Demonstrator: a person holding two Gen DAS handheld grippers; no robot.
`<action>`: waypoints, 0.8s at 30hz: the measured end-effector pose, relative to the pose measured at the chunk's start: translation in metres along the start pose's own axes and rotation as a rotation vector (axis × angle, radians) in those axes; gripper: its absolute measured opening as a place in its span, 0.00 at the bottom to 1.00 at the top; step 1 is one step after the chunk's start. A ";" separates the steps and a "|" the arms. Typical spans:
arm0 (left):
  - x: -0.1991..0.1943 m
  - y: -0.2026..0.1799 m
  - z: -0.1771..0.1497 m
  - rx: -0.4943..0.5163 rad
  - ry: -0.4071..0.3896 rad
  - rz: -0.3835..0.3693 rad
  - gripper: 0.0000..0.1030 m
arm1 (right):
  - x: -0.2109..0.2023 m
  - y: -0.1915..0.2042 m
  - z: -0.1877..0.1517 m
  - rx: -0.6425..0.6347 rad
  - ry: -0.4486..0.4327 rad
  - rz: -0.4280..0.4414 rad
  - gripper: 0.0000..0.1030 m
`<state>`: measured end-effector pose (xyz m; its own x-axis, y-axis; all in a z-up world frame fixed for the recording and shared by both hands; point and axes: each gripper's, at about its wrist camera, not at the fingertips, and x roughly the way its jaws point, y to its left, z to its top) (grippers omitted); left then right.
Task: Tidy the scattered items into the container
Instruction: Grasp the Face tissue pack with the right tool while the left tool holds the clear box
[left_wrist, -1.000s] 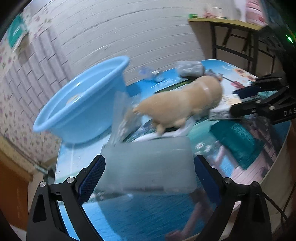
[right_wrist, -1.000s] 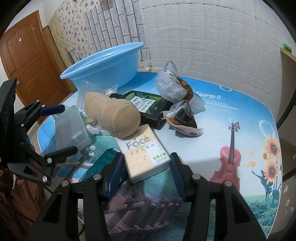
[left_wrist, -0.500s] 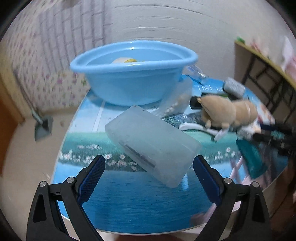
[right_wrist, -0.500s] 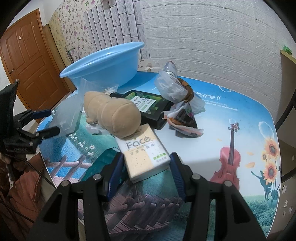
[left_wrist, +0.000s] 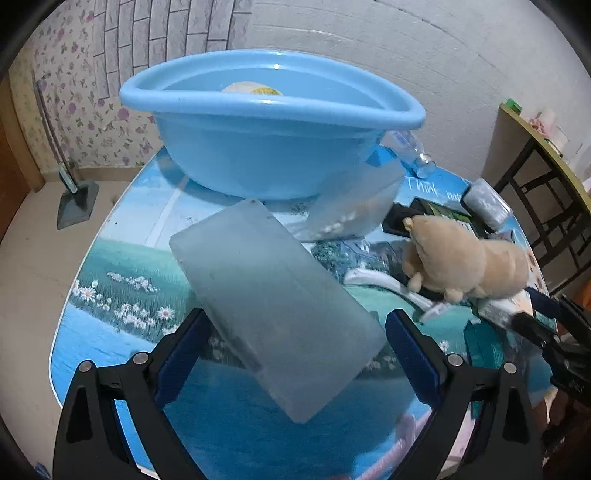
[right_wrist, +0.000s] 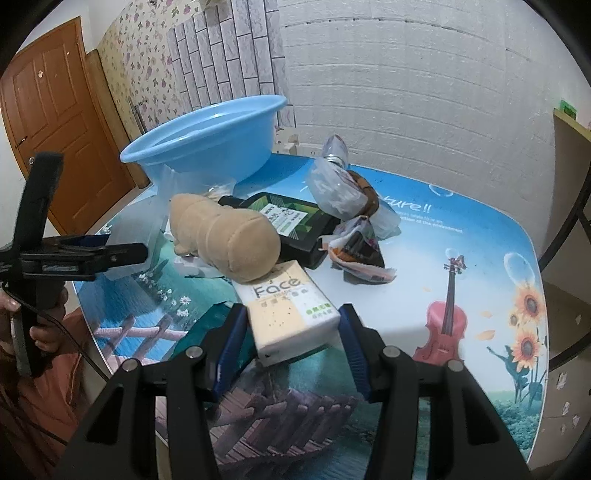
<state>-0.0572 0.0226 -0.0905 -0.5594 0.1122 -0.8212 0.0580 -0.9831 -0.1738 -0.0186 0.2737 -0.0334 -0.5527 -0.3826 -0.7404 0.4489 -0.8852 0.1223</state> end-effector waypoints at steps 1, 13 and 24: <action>0.000 0.001 0.000 -0.001 -0.004 -0.004 0.89 | 0.000 0.000 0.001 -0.003 0.000 -0.001 0.48; -0.026 0.017 -0.024 0.077 -0.018 -0.068 0.67 | -0.011 -0.013 -0.010 0.038 0.017 -0.122 0.48; -0.042 0.027 -0.040 0.172 -0.024 0.077 0.69 | -0.011 0.005 -0.020 0.007 0.124 -0.135 0.49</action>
<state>0.0009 -0.0029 -0.0823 -0.5786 0.0341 -0.8149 -0.0398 -0.9991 -0.0135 0.0041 0.2786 -0.0382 -0.5170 -0.2248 -0.8259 0.3712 -0.9283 0.0203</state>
